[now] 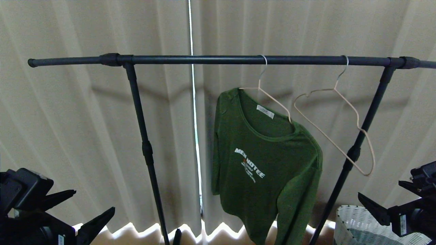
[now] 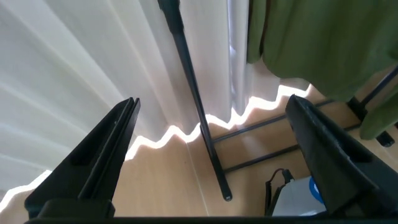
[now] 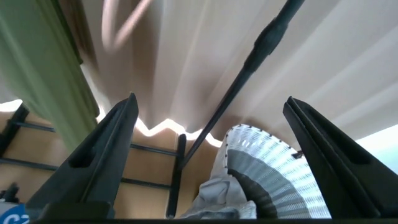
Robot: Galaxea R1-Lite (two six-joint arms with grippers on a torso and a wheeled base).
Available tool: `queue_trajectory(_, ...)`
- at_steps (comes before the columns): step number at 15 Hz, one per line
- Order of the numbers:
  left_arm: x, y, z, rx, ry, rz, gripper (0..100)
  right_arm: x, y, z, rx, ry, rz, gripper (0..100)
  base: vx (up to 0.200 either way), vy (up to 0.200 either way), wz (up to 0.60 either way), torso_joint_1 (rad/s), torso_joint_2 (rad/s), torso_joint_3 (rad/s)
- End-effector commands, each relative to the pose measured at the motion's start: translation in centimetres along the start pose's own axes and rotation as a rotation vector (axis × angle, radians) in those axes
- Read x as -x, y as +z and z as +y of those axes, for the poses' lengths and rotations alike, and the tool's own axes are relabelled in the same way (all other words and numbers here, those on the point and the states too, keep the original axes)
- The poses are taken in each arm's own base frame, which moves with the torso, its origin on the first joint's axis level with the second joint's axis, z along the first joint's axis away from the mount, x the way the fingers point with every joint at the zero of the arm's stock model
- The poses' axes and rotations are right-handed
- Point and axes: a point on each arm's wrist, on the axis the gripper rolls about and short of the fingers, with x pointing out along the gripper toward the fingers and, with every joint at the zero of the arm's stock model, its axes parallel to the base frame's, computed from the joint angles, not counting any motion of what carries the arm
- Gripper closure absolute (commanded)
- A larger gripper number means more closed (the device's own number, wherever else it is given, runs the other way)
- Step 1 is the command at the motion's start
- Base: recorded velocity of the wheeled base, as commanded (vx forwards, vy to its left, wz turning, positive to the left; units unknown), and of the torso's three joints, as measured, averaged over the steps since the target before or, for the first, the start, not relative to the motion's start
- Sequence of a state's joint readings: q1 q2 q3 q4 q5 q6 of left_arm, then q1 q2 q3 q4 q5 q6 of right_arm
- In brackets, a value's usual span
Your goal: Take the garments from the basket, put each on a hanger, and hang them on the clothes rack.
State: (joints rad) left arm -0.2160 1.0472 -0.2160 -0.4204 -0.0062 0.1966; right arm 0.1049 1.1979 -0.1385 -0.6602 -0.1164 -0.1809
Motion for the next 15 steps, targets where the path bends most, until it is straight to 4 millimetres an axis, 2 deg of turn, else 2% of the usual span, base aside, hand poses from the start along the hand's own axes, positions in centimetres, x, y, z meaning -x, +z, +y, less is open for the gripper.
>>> queue_trajectory(1, -0.04, 0.01, 0.02, 0.001, 0.001, 0.0, 0, -0.05, -0.04, 0.03, 0.003, 0.001, 0.004, 0, 0.0, 0.0, 0.0, -0.212, 0.48, 0.281)
queue_trajectory(9, 0.05, 0.07, 0.05, 0.0, 0.004, -0.005, 0, -0.02, -0.24, 0.06, 0.004, 0.003, 0.013, 0, 0.0, 0.0, 0.0, -0.184, 0.46, 0.284)
queue_trajectory(15, 0.05, 0.0, 0.05, -0.001, 0.005, -0.003, 0, 0.1, -0.73, 0.16, 0.009, 0.009, 0.027, 0, 0.0, 0.0, 0.0, -0.124, 0.41, 0.273)
